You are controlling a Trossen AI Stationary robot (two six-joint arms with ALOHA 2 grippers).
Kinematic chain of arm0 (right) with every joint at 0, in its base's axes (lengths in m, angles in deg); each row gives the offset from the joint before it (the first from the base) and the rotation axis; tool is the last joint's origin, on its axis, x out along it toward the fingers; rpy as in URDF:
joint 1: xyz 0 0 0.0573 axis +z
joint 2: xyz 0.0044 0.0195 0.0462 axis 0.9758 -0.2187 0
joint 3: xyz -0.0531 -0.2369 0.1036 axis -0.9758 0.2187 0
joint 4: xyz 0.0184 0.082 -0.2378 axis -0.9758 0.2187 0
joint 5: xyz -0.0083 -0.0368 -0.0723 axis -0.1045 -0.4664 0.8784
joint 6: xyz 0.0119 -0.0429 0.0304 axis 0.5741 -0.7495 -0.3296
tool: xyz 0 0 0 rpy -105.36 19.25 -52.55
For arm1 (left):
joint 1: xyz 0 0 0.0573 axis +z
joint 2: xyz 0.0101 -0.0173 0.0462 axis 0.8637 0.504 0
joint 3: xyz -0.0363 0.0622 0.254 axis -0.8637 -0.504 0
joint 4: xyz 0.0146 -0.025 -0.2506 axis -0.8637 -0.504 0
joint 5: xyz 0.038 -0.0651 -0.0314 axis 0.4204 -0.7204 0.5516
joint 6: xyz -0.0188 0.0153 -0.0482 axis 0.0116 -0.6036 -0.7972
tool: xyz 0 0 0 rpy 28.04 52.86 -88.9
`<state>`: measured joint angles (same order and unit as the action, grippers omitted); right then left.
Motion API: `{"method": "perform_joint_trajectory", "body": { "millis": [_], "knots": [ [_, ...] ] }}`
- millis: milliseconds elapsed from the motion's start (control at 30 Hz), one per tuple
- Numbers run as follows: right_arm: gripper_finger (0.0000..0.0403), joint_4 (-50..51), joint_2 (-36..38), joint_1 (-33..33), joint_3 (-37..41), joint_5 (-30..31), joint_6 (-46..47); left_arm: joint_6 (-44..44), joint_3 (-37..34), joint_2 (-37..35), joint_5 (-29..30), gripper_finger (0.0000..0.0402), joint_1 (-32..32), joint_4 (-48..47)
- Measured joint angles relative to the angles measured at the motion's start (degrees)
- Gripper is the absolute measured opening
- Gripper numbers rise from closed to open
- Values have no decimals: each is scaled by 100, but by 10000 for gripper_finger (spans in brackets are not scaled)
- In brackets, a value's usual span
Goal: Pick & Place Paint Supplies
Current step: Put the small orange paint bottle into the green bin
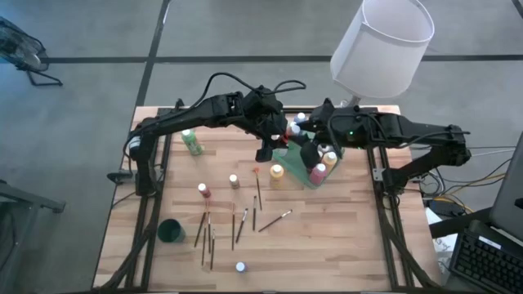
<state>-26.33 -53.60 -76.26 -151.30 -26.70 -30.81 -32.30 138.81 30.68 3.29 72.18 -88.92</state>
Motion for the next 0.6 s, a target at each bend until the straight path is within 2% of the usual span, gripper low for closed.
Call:
{"method": "perform_joint_trajectory", "body": {
  "millis": [400, 500, 600],
  "knots": [
    [117, 13, 7, -4, 0, 22, -26, -8, 0, 1, -7, 152, 0, -7],
    [116, 15, 7, -4, 0, 22, -49, -9, 0, 1, -7, 152, 0, -7],
    [141, 16, 7, -2, 0, 99, -45, -2, 0, 1, 1, 152, 0, 14]
  ]
}}
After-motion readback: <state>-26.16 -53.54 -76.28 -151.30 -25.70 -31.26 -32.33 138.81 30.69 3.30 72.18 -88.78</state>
